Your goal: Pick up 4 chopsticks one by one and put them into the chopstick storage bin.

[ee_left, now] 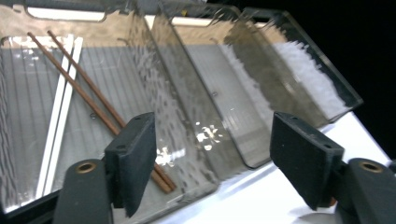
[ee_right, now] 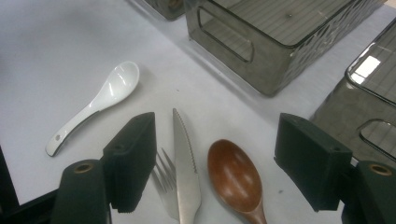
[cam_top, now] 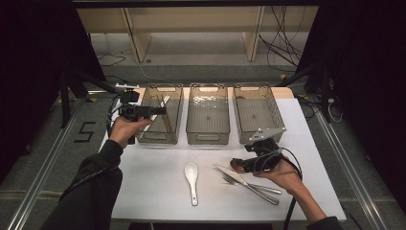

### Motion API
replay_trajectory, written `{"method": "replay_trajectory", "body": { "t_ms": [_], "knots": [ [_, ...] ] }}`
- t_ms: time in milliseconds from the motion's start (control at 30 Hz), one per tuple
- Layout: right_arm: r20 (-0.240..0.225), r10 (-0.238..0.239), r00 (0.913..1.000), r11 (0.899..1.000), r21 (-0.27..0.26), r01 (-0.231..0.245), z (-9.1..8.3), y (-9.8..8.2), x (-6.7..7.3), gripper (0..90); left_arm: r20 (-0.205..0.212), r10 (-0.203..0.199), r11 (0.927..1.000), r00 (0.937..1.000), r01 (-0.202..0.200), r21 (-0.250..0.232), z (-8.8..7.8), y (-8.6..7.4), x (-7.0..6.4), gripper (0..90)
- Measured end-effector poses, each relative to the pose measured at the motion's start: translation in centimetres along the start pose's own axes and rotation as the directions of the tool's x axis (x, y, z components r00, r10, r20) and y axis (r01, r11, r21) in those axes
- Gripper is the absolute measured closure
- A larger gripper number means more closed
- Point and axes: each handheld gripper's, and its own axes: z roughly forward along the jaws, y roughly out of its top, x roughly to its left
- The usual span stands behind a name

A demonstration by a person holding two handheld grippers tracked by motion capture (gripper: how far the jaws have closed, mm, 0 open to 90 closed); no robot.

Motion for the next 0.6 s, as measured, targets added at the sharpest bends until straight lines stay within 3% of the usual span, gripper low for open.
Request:
{"method": "replay_trajectory", "body": {
  "t_ms": [133, 467, 600],
  "knots": [
    [0.008, -0.002, 1.0000, 1.000, 0.004, 0.002, 0.0, -0.1, -0.2, 30.3, 0.048, 0.002, 0.9999, 0.9988, -0.001, -0.016, -1.1, -1.1, -0.7, 25.8],
    [0.022, 0.002, 0.9998, 1.000, 0.009, -0.002, -0.1, -0.4, -0.7, 29.8, 0.074, 0.072, 0.9966, 0.9946, -0.069, -0.046, -2.1, -4.1, -1.9, 19.2],
    [0.026, 0.007, 0.9996, 1.000, 0.015, -0.007, -0.1, -0.6, -0.9, 29.6, 0.085, 0.116, 0.9923, 0.9897, -0.111, -0.056, -2.3, -5.1, -2.7, 18.5]
  ]
}}
